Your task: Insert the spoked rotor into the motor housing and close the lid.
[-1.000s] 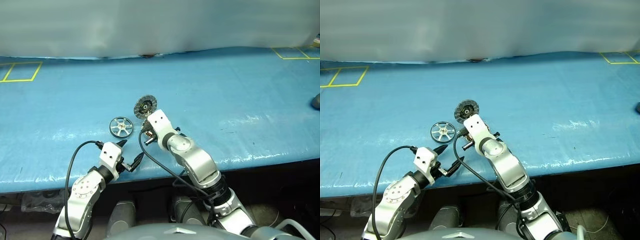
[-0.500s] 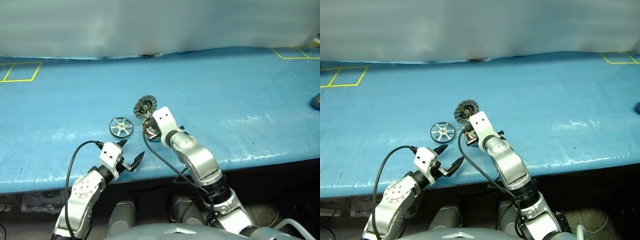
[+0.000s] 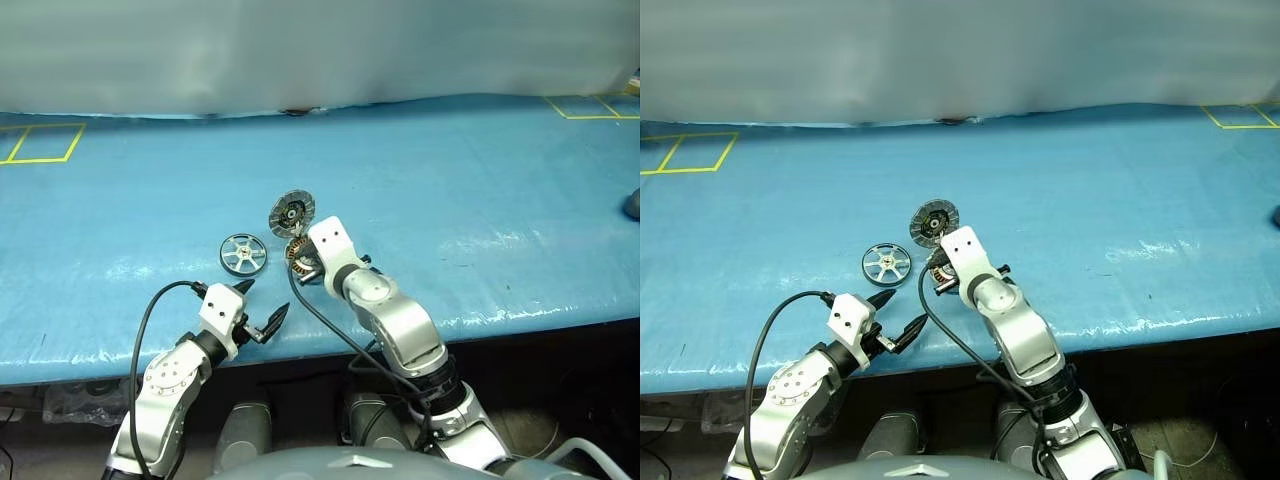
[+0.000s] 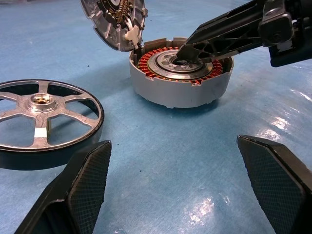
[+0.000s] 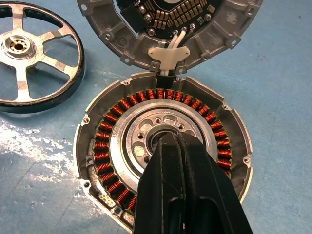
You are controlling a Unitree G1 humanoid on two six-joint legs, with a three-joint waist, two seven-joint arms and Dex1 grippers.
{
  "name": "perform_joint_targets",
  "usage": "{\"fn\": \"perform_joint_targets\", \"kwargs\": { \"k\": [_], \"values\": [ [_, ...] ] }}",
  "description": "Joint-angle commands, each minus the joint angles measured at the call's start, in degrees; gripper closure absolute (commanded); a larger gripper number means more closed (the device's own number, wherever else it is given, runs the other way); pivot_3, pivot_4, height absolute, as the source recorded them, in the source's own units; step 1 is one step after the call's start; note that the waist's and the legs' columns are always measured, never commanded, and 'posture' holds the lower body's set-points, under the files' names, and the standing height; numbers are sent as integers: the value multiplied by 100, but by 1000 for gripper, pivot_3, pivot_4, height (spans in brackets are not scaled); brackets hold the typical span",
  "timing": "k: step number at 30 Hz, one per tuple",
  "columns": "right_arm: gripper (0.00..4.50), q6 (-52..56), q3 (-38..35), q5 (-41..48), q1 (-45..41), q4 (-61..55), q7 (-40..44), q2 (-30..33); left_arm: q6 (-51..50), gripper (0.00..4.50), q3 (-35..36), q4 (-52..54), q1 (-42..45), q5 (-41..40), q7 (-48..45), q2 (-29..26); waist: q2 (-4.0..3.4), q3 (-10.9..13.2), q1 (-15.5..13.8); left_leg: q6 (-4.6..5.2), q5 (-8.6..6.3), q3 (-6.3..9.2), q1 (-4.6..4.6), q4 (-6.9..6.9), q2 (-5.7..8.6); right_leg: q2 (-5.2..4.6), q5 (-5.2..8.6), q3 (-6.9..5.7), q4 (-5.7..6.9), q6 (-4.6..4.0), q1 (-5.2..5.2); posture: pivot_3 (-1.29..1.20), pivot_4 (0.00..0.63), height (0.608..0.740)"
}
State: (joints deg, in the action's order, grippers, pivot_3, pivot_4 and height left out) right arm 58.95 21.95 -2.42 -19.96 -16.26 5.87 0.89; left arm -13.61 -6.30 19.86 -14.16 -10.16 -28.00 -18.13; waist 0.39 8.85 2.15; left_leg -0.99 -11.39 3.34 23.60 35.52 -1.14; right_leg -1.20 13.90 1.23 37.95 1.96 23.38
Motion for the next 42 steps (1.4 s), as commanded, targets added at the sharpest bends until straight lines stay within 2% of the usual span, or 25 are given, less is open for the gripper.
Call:
{"fn": "perform_joint_targets", "kwargs": {
  "k": [1, 30, 34, 39, 42],
  "values": [
    [4446, 118, -1, -40, 57, -157, 19, 84, 1, 0, -37, 117, 40, -67, -32, 7, 0, 0, -3, 0, 0, 0, -1, 0, 0, 0, 0, 0, 0, 0, -1, 0, 150, 740],
    [4446, 412, -5, 68, 309, 106, 74, 81, 3, 0, -69, 126, 30, -76, -39, -24, 14, -26, -4, 0, 0, 2, -7, 1, -2, -7, 1, -2, -4, -1, -6, 0, 150, 740],
    [4446, 550, -200, 143, 322, 101, 6, -88, -13, 0, -66, 123, 41, -84, -39, -25, 17, -35, -4, 0, 0, 2, -7, 0, -2, -8, 1, -2, -5, -1, -6, 0, 150, 740],
    [4446, 977, -788, 267, 303, 176, -161, -523, -14, 0, -67, 112, 49, -89, -40, -19, 16, -38, -4, 0, 0, 4, -7, 0, -6, -7, 1, -3, -5, -1, -2, 0, 150, 740],
    [4446, 1107, -850, 317, 265, 162, -147, -526, -7, 0, -70, 104, 47, -91, -39, -11, 14, -40, -6, 0, -1, 6, -13, 0, -15, -15, 2, -7, -9, -1, 5, 0, 150, 740]
  ]
}}
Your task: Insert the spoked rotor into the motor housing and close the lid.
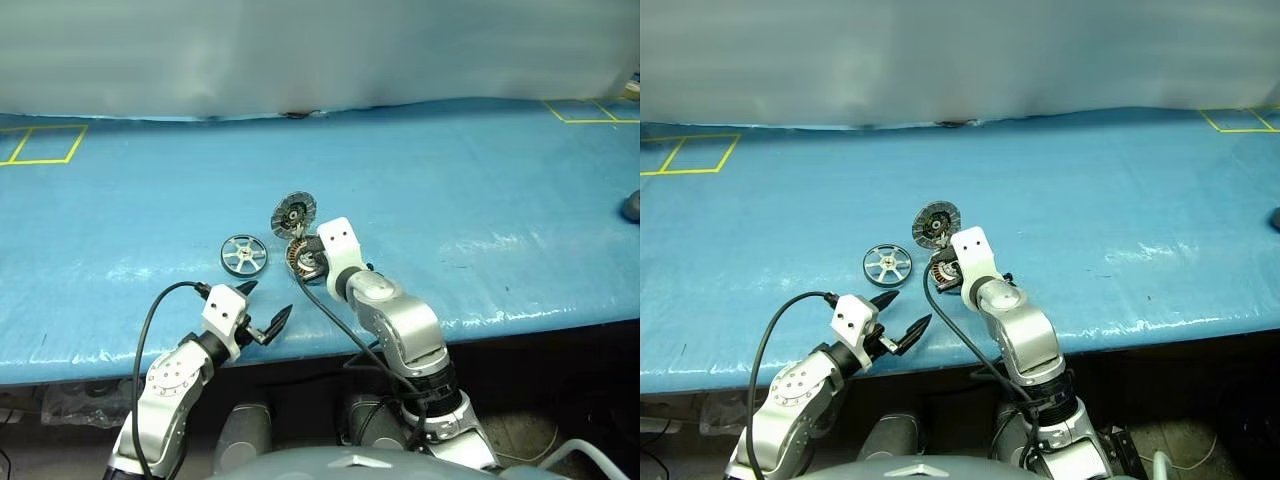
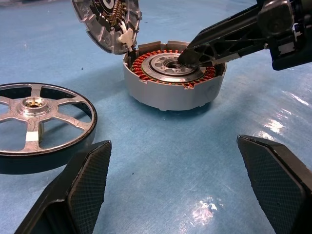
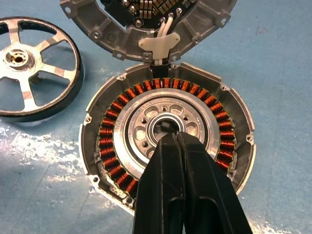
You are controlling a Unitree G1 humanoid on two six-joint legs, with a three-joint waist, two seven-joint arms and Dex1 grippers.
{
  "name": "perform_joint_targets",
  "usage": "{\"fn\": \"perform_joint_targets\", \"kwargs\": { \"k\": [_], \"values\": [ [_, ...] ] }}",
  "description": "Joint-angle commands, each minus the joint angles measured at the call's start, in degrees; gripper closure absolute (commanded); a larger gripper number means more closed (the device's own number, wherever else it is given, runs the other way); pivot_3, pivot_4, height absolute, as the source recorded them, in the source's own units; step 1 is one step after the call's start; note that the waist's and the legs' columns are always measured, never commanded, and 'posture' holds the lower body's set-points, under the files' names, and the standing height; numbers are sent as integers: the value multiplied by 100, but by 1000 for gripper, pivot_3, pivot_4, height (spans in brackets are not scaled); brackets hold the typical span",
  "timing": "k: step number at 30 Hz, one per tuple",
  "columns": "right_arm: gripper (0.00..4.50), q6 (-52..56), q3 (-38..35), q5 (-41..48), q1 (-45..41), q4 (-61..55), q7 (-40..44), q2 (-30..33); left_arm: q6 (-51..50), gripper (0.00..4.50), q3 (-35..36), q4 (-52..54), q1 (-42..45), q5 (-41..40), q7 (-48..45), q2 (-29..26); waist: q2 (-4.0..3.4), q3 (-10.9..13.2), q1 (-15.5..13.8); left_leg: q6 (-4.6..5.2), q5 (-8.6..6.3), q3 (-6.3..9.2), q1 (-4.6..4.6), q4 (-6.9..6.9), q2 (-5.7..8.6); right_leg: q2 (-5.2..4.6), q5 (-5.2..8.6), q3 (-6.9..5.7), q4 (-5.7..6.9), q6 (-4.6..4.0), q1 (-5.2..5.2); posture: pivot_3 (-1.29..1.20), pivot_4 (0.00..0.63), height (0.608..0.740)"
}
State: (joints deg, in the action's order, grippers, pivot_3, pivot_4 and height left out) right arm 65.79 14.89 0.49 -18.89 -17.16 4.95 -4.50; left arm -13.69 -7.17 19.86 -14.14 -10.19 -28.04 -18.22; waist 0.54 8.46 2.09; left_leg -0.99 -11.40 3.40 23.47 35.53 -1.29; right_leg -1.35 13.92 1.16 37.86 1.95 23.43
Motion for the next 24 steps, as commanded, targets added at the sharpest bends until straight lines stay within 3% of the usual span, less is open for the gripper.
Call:
{"fn": "perform_joint_targets", "kwargs": {
  "k": [1, 15, 24],
  "values": [
    [4446, 441, -140, 39, 142, 243, -51, 31, 2, 0, 16, 102, 46, -91, -35, 2, -2, -3, 0, 0, 0, 1, 0, 0, 0, -4, 0, -2, -2, 0, 0, 0, 150, 740],
    [4446, -68, -201, 369, 81, -691, 150, 59, 12, 0, -5, 102, 25, -83, -13, 36, -9, 1, 4, 0, 0, -3, 29, -4, 7, -6, -1, -4, -5, 2, 5, 0, 150, 740],
    [4446, -714, -196, 384, 134, -423, 87, -3, 4, 0, -30, 91, 49, -87, -42, 27, -10, 2, 12, 0, 0, -5, 27, -21, 14, 8, 4, -4, -4, -6, 14, 0, 150, 740]
  ]
}}
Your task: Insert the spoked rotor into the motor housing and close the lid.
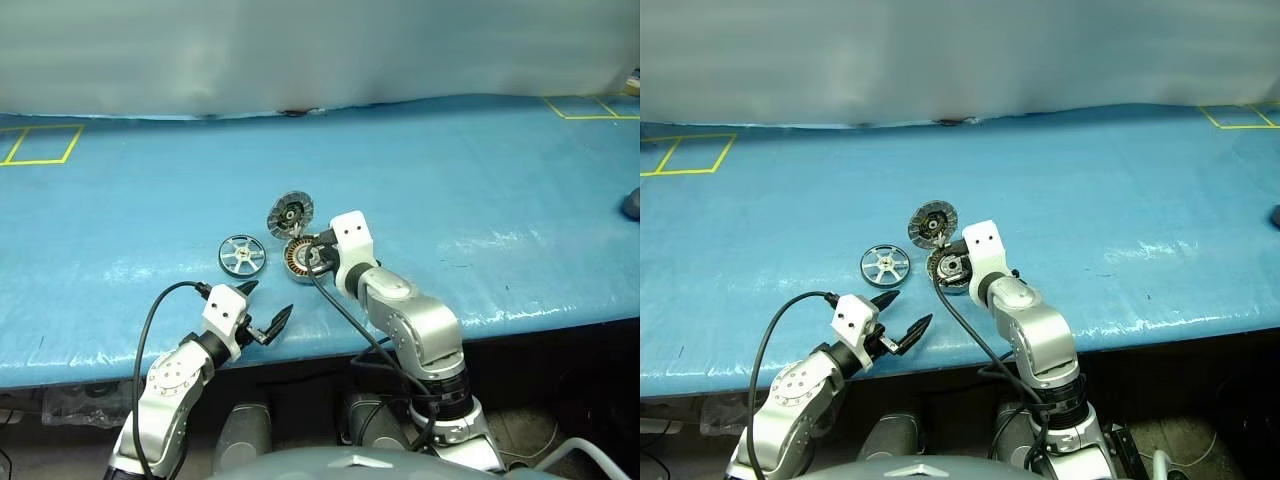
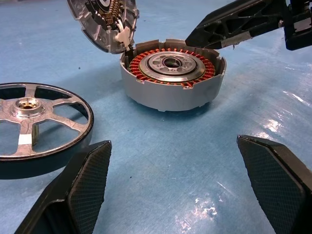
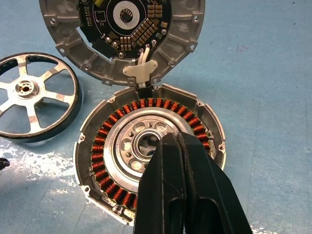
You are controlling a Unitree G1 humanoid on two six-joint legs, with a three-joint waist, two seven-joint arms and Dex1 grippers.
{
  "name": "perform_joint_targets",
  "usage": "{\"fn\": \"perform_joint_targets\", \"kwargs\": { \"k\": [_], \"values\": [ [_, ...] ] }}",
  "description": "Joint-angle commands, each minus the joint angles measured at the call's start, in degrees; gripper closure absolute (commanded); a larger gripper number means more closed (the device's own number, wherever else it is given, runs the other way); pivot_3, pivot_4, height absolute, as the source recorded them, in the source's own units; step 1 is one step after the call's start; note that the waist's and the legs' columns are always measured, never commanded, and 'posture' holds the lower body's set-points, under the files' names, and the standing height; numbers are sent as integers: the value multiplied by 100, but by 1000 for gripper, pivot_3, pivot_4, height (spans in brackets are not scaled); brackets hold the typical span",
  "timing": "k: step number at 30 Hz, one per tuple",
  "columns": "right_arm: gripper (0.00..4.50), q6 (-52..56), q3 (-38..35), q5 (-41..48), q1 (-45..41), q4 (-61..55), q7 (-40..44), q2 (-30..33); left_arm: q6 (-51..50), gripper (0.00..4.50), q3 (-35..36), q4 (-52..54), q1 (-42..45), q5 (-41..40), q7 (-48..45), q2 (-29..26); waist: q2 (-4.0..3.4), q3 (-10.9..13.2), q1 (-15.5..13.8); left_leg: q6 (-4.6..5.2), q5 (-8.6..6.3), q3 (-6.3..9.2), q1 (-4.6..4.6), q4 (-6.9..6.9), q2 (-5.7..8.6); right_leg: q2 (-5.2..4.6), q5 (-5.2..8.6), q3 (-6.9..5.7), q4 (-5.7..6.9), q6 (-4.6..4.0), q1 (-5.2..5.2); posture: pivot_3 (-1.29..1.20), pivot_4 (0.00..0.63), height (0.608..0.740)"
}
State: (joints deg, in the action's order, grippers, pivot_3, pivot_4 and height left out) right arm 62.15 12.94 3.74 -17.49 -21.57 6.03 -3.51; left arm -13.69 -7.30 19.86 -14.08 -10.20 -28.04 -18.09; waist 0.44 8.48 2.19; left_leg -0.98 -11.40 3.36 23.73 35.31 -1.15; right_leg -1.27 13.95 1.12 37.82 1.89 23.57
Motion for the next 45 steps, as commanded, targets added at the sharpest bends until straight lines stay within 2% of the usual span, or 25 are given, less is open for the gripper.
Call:
{"fn": "perform_joint_targets", "kwargs": {
  "k": [1, 14, 45],
  "values": [
    [4446, -434, 20, 50, 2, 69, -25, -107, 4, 0, -19, 95, 41, -86, -44, 11, 0, 0, 1, 0, 0, 0, 0, 0, 0, 0, 0, 0, 0, 0, 0, 0, 150, 740],
    [4446, -1467, 388, -98, -20, 878, 22, -86, -22, 0, -3, 137, 20, -86, -28, 0, 0, 1, 2, 0, 0, -2, -1, 0, 1, -1, 0, 2, 0, 1, -2, 0, 150, 740],
    [4446, -1636, 268, -133, 285, 1013, -54, 65, 31, 0, 21, 116, 23, -76, -111, -45, 1, 1, -11, 0, 0, -2, -6, 5, 2, -3, -1, 3, 0, 2, -9, 0, 150, 740]
  ]
}}
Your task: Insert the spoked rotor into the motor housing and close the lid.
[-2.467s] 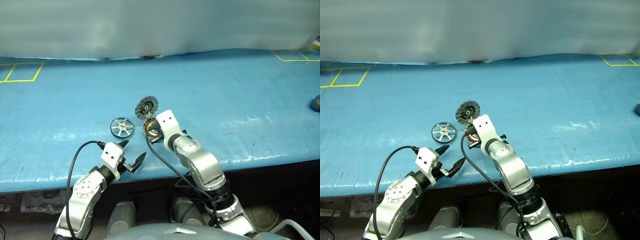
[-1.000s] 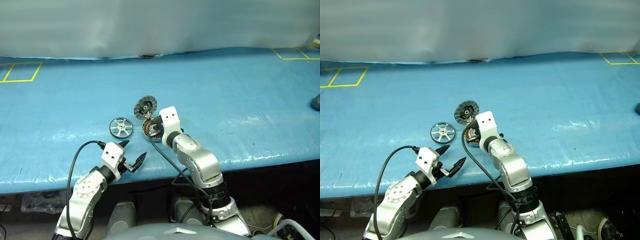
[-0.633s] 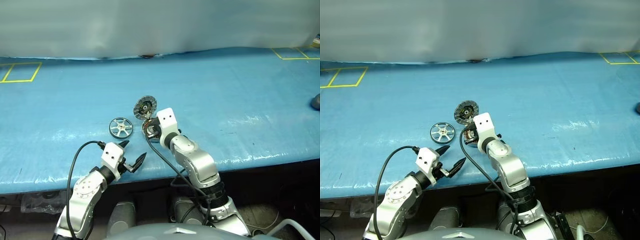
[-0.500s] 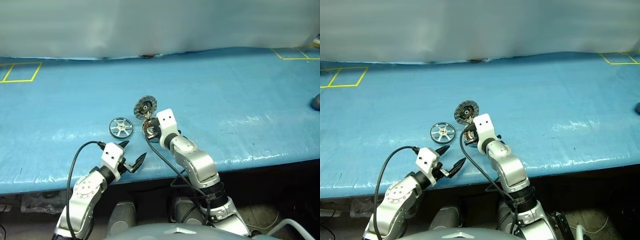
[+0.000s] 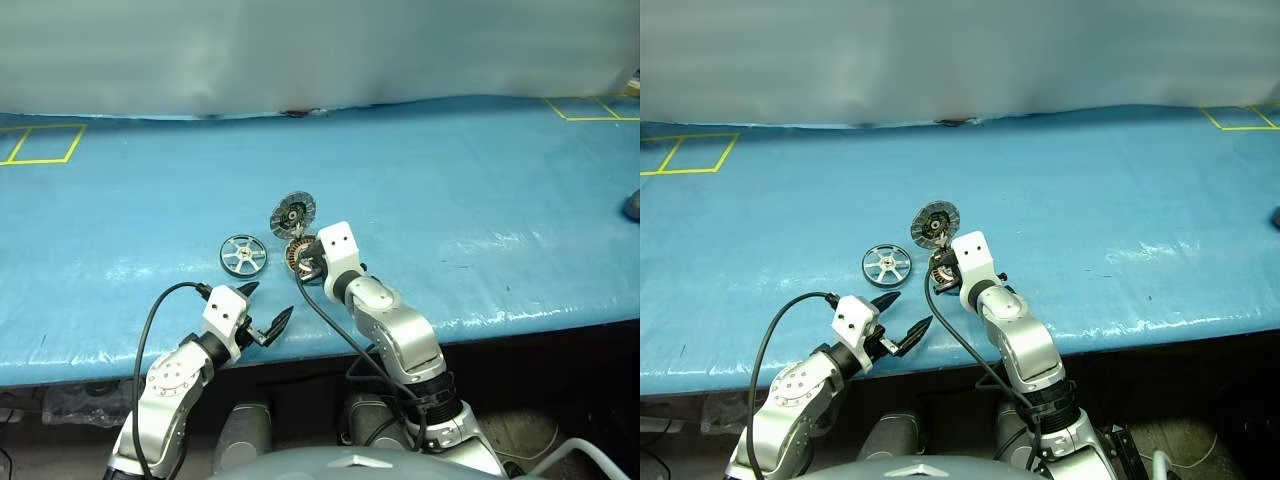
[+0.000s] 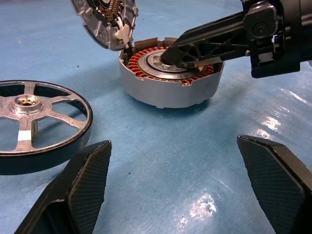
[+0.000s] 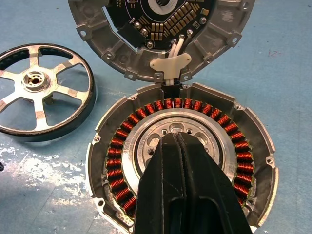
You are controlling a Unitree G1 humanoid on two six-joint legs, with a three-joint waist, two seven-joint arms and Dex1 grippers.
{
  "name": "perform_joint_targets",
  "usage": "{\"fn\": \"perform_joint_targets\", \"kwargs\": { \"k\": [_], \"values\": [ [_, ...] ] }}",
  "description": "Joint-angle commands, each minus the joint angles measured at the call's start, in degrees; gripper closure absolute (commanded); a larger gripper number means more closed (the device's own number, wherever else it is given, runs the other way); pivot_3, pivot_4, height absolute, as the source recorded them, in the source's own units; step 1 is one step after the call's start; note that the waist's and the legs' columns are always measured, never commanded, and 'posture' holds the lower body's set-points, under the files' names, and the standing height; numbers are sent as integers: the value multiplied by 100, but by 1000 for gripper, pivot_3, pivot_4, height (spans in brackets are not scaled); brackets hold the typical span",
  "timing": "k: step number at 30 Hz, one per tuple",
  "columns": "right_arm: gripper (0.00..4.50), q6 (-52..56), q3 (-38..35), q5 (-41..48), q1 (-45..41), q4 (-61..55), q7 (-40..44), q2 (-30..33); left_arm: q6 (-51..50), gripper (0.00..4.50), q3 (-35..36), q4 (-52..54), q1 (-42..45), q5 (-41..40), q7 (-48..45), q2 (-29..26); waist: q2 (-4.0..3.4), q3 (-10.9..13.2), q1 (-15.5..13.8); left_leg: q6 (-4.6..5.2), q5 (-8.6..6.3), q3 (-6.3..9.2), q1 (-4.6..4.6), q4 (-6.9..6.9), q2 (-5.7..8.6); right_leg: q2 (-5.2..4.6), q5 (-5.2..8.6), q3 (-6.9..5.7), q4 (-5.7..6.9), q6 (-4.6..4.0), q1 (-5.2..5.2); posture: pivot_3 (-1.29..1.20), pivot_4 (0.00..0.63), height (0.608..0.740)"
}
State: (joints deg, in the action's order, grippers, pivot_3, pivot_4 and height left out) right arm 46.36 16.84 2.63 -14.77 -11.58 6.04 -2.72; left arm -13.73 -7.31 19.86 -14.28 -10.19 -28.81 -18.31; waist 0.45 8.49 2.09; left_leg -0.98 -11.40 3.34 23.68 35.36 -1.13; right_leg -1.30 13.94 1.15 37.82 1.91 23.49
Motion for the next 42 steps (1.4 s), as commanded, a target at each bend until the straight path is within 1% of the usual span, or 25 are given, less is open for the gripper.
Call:
{"fn": "perform_joint_targets", "kwargs": {
  "k": [1, 14, 22, 27, 34, 40, 42],
  "values": [
    [4446, -75, -128, -22, 6, 43, -61, -18, 30, 0, 24, 113, 49, -77, -37, -22, 0, 0, 0, 0, 0, 0, 0, 0, 0, 0, 0, 0, 0, 0, 0, 0, 150, 740],
    [4446, -246, -261, -50, -111, 214, -174, -69, 2, 0, 21, 102, 80, -80, -20, -4, 0, 0, 0, 0, 0, 0, -3, 9, 0, 0, -1, 1, 6, 2, -5, 0, 150, 740],
    [4446, -86, -514, 287, 121, -538, 11, -32, -12, 0, 14, 111, 81, -88, -19, 6, 0, 0, 2, 0, 0, -1, 3, 15, 0, -2, -3, 3, 6, 5, -3, 0, 150, 740],
    [4446, 200, -527, 407, 205, -1122, 63, -4, -28, 0, 1, 106, 90, -100, -41, 2, -2, 1, 11, 0, 0, -3, 2, 5, -2, 5, -2, 5, 6, 3, 3, 0, 150, 740],
    [4446, 431, -464, 415, 158, -1457, 58, 73, -31, 0, -10, 106, 117, -109, -78, 14, -2, 1, 6, 0, 0, -2, 2, 7, -2, 3, -1, 5, 4, 2, 1, 0, 150, 740],
    [4446, 365, -281, 359, 98, -1633, 154, 310, 55, 0, 230, 374, 345, -279, 52, 148, 0, 2, 3, 0, 0, -2, 3, 6, -1, 2, -1, 5, 4, 2, 2, 0, 150, 740],
    [4446, 353, -244, 387, 87, -1698, 212, 357, 23, 0, 447, 495, 460, -545, 199, 316, 0, 2, 4, 0, 0, -2, 3, 7, -1, 3, -1, 4, 4, 2, 1, 0, 150, 740]
  ]
}}
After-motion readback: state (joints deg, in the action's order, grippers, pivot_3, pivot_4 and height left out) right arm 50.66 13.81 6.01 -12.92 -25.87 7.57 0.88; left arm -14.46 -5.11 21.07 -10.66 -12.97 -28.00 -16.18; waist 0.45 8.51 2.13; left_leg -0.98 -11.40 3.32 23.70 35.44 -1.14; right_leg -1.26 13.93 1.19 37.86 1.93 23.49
